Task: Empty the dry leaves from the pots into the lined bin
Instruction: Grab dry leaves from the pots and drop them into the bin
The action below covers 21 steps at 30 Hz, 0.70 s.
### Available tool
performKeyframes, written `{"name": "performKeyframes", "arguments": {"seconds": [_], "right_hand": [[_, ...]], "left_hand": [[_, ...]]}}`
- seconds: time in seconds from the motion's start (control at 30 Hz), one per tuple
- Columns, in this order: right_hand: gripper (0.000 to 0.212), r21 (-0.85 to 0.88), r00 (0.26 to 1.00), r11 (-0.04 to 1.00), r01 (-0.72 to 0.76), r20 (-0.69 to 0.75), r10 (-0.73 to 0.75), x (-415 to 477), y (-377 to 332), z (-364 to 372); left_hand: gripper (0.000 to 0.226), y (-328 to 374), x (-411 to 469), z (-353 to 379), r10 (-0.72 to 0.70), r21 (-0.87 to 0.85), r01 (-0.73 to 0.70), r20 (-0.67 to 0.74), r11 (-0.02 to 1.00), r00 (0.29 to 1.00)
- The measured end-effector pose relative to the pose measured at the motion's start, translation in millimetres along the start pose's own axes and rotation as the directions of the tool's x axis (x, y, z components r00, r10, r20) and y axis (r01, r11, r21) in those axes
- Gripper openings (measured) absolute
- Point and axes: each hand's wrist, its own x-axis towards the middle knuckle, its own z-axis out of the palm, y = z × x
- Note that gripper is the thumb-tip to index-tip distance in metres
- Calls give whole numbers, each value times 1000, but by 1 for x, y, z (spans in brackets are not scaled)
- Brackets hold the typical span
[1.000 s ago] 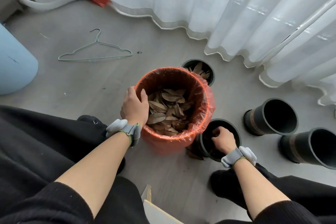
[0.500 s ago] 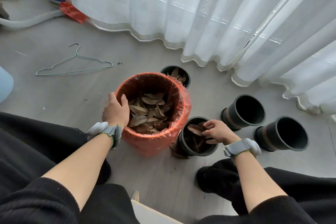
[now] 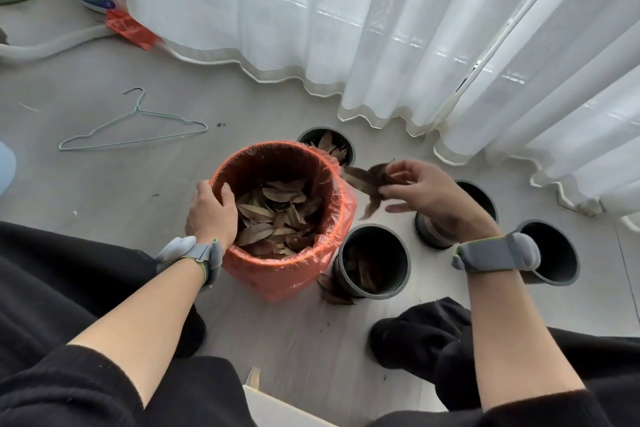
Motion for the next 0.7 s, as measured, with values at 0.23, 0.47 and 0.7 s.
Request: {"name": "performKeyframes", "arguments": {"seconds": [0.23, 0.47, 0.7], "right_hand": [[21, -277, 953, 917, 286, -19, -303, 3, -20, 56], [26, -502, 966, 845, -184, -254, 59, 37, 63, 32], [77, -607, 858, 637, -475, -160, 488, 44, 169, 79]], "left_hand": [[40, 2, -3, -1, 7, -13, -7, 9, 1000, 1000], [38, 3, -4, -2, 4, -10, -4, -16, 1000, 1000], [37, 8, -1, 0, -14, 26, 14, -23, 1000, 1000]]}}
